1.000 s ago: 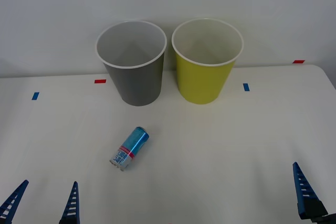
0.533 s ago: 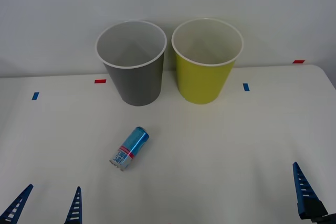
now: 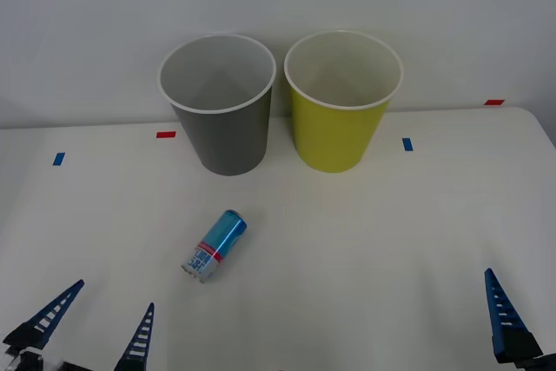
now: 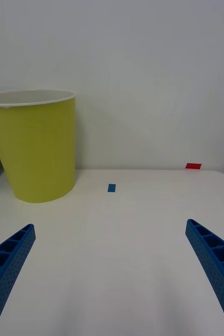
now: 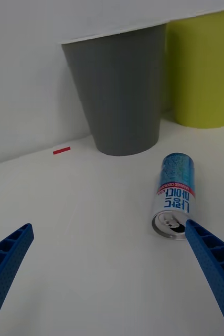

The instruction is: Put cans in the gray bin and PET bottles in the light green bin.

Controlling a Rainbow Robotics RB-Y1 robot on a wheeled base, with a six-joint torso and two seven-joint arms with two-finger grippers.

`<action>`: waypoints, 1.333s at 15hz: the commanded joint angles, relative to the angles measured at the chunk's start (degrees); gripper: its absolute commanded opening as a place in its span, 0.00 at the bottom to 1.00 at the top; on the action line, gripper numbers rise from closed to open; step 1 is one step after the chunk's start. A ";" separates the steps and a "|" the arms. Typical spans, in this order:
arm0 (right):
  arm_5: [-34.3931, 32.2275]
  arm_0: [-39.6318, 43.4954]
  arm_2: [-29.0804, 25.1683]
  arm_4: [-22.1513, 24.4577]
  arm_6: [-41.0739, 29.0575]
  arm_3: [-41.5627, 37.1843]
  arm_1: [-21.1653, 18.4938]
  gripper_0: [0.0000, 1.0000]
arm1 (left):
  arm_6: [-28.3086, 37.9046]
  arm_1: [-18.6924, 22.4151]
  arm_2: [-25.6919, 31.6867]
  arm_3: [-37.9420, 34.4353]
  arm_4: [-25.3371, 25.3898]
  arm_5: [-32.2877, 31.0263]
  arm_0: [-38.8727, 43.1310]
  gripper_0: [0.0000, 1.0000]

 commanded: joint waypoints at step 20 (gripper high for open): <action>0.00 0.00 0.00 0.00 0.00 0.00 0.00 1.00 | 4.43 -4.57 6.94 -21.11 -0.54 87.75 -34.82 1.00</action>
